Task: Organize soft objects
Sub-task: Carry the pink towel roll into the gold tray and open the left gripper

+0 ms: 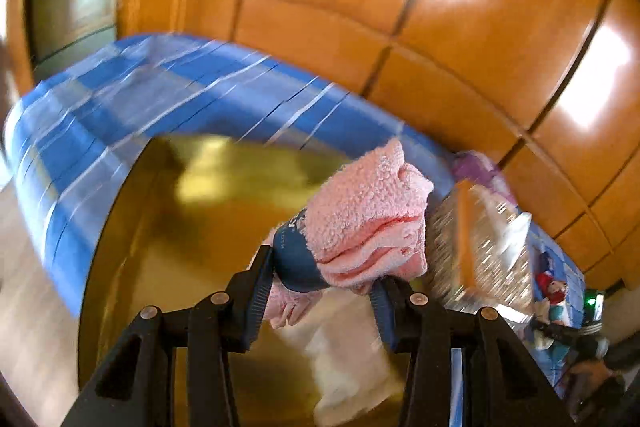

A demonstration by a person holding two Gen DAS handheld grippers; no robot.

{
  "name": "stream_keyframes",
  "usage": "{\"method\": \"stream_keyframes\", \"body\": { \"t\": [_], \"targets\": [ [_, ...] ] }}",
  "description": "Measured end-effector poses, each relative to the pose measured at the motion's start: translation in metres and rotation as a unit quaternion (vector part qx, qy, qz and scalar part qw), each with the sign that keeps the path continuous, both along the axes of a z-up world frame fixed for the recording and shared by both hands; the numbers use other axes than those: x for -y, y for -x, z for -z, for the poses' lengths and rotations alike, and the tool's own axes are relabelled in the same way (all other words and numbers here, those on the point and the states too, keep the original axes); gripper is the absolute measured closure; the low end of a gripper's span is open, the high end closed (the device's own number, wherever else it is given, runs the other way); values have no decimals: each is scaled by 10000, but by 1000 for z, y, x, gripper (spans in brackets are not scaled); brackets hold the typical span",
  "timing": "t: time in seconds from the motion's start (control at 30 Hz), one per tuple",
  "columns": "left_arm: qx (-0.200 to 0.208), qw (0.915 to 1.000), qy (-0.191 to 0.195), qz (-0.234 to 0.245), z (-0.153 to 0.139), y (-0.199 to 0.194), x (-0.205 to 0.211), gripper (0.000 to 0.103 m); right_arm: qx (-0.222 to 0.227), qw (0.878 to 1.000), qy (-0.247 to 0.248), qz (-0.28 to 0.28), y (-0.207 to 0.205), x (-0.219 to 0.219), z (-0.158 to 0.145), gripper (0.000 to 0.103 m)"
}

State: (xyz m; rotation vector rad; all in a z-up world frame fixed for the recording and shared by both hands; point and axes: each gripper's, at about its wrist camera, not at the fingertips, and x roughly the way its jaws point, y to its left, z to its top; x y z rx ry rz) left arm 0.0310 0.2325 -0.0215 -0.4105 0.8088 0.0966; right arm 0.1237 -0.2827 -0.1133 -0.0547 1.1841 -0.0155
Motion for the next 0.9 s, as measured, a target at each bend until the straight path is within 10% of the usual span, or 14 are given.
{"method": "stream_keyframes", "body": {
  "t": [0.77, 0.9],
  "targets": [
    [-185, 9984, -154, -515, 26, 13, -6, 50, 41, 10000, 89, -9, 4, -4, -2, 56],
    [-71, 9966, -431, -691, 20, -4, -13, 26, 45, 9999, 108, 20, 4, -6, -2, 56]
  ]
}}
